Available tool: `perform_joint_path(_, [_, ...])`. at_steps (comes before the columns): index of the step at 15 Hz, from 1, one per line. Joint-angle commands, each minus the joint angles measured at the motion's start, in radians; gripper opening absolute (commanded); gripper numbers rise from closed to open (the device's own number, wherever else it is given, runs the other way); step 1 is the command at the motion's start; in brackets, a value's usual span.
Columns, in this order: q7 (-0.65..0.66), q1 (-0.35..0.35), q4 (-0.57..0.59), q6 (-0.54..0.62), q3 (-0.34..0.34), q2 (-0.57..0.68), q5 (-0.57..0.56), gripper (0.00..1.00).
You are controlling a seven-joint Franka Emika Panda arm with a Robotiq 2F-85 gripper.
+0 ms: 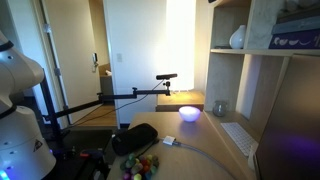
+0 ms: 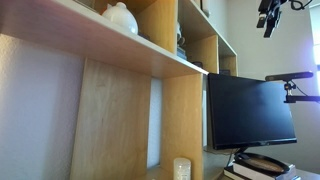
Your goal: Take the plush toy from the shelf and place it on the table
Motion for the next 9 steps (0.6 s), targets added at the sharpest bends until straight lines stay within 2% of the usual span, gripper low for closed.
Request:
perform_joint_path(1, [0.026, 0.014, 0.136, -0.050, 0.023, 0.064, -0.014, 1.00])
perform_joint_path(9, [0.058, 0.038, 0.385, -0.070, 0.045, 0.254, -0.091, 1.00])
